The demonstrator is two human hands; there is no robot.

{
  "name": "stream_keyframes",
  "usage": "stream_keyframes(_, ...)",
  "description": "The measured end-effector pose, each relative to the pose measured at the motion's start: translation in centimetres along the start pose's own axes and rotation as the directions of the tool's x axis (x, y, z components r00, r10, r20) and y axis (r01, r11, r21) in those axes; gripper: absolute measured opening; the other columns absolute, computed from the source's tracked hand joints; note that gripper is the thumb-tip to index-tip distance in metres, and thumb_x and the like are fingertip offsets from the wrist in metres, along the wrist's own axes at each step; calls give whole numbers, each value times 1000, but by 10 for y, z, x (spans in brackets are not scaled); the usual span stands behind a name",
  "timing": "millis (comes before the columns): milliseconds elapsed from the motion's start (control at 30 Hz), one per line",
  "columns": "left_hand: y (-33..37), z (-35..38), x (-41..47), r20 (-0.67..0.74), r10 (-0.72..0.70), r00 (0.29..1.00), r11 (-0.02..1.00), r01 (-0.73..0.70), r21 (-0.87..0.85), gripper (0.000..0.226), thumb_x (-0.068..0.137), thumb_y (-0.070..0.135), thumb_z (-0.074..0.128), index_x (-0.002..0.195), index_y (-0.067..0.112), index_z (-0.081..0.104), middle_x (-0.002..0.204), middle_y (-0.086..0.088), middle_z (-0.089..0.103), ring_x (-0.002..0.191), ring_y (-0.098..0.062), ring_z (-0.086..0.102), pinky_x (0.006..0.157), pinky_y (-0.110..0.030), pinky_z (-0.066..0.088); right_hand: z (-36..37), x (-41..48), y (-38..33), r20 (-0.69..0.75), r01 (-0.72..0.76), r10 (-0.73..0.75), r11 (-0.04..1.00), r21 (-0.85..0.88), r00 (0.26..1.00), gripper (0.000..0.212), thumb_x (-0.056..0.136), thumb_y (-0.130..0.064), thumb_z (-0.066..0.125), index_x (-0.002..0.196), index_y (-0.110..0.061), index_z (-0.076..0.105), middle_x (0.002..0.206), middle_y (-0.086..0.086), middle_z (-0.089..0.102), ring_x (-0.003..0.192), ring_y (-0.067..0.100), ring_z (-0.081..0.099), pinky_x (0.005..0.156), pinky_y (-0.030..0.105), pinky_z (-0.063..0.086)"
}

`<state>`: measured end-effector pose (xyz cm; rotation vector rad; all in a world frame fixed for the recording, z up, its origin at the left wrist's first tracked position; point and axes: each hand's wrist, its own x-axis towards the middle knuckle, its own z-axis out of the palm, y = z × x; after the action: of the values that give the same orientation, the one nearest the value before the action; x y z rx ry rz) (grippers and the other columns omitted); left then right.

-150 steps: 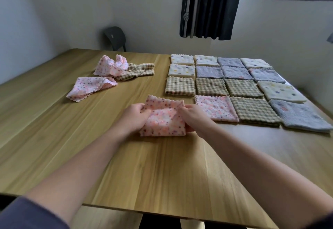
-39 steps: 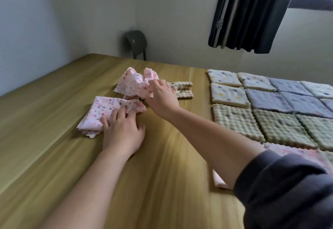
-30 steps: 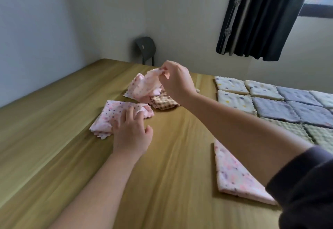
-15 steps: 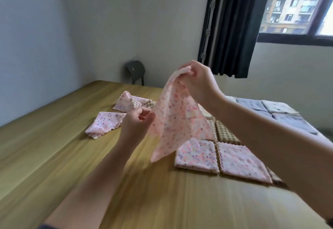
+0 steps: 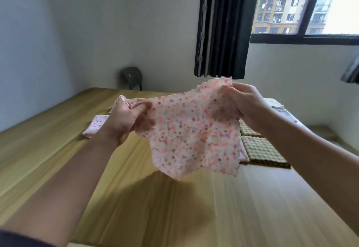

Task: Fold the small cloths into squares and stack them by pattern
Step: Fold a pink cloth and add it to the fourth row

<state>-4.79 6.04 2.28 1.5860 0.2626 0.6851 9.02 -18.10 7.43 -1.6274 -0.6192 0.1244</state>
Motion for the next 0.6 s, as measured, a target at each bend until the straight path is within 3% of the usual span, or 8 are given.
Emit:
stream_keyframes(33,0,1,-4,23,-18,1000,1000,18,-14,47,73,36,73,103,1,65,115,-14,62,90,-13,66,64,-22,55,-5,-9,-1,21,-42,41,999,34,999,24,97,-17,55,95,4,67,88,14,62,81,26,58,78,43,48)
stream_keyframes(100,3,3,-14,79,-31,996,999,35,-42,29,68,41,76,81,16,69,110,-12,55,85,-10,65,66,-19,53,-17,-22,1,69,-138,132,985,106,989,19,96,-17,56,87,-9,70,88,10,67,79,21,63,81,40,52)
stream_keyframes(167,8,8,-20,123,-59,991,998,63,-23,20,68,42,76,68,24,70,103,-7,48,76,-5,59,62,-16,51,-29,-32,3,116,-215,197,961,172,974,16,94,-18,59,85,-12,70,76,3,70,66,13,66,68,29,55)
stream_keyframes(233,15,10,-22,144,-75,987,997,77,-12,19,74,41,77,74,23,73,105,-7,50,80,-6,58,62,-16,52,-38,-36,4,179,-272,235,935,228,955,14,94,-18,59,88,-8,68,68,1,68,56,10,63,56,22,53)
stream_keyframes(333,18,23,-20,170,-100,980,995,100,8,18,92,17,60,95,5,72,92,-8,71,69,-4,66,58,-14,51,-48,-32,14,183,-325,286,915,240,941,18,94,-16,58,79,-9,65,61,-1,64,50,8,59,51,20,49)
stream_keyframes(433,3,39,-19,158,-152,976,980,128,155,17,96,13,54,87,6,67,62,11,70,60,-3,66,53,-10,50,-47,-27,43,162,-390,366,908,154,916,13,93,-15,59,88,-7,67,73,3,63,57,11,58,51,21,49)
stream_keyframes(500,-23,42,-12,163,-225,961,950,179,254,20,96,15,56,82,10,69,60,5,69,59,-10,63,54,-18,52,-44,-27,71,134,-390,381,920,46,915,12,94,-14,59,93,-6,68,77,5,64,59,15,61,48,24,52)
stream_keyframes(600,-62,43,-6,129,-230,965,898,159,411,24,95,16,58,77,5,68,60,6,65,52,-5,56,55,-24,43,-38,-31,111,57,-315,326,938,-142,944,18,96,-12,56,83,-10,68,70,4,62,51,10,61,45,23,49)
